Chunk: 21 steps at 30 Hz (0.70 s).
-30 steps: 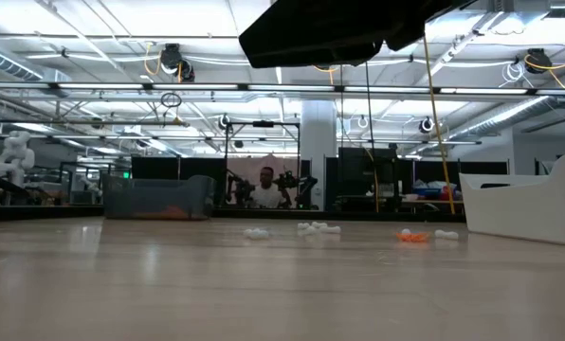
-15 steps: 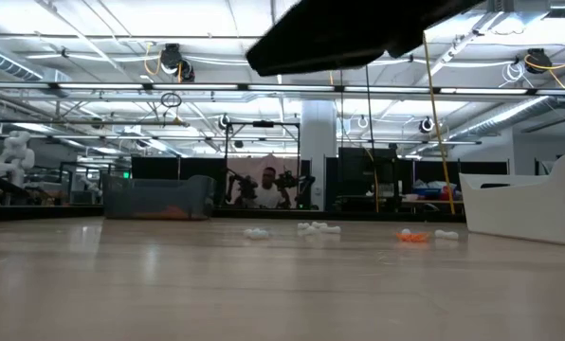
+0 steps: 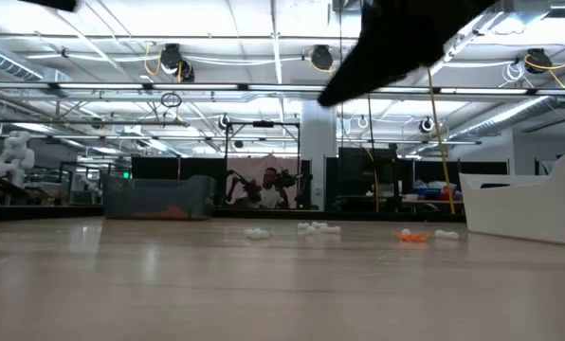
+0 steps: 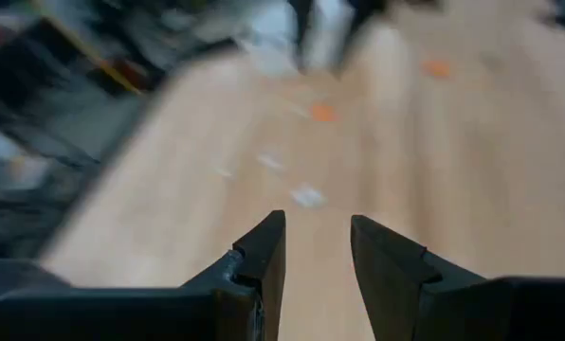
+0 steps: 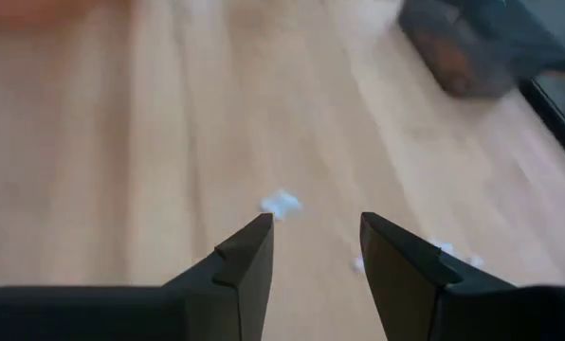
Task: Sort Halloween decoration
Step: Put the white bone toy into the orange bin
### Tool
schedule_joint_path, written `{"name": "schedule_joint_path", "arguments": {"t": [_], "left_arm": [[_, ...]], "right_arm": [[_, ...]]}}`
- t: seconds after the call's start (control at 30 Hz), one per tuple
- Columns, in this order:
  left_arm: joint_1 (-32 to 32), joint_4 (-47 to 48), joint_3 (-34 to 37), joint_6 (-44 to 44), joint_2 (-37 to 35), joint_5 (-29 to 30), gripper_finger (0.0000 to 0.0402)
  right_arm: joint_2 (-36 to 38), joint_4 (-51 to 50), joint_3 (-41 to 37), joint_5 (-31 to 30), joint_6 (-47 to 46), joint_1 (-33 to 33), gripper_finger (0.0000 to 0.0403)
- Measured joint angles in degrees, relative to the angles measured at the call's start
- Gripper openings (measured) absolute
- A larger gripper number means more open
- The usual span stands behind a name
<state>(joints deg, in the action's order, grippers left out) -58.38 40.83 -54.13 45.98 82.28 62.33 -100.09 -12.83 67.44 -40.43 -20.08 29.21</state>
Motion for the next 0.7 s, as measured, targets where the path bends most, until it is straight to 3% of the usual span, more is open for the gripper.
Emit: {"name": "schedule_joint_path", "arguments": {"t": [0.13,0.27,0.47,0.7], "left_arm": [[3.9,-0.1,1.3,1.9,0.1,4.9,0.0121],[7.7,-3.2,3.2,4.5,0.1,5.2,0.0121],[11.3,-8.3,5.9,4.7,0.1,2.8,0.0121],[13.0,-9.4,6.1,4.5,0.1,2.3,0.0121]], "right_arm": [[-1.4,-1.9,0.0,6.3,2.4,-4.1,0.0144],[-4.5,3.5,-0.1,16.0,5.8,-8.6,0.0144],[-10.2,11.7,-0.2,23.8,11.4,-13.6,0.0144],[-13.8,14.3,-0.2,25.6,12.8,-16.4,0.0144]]}}
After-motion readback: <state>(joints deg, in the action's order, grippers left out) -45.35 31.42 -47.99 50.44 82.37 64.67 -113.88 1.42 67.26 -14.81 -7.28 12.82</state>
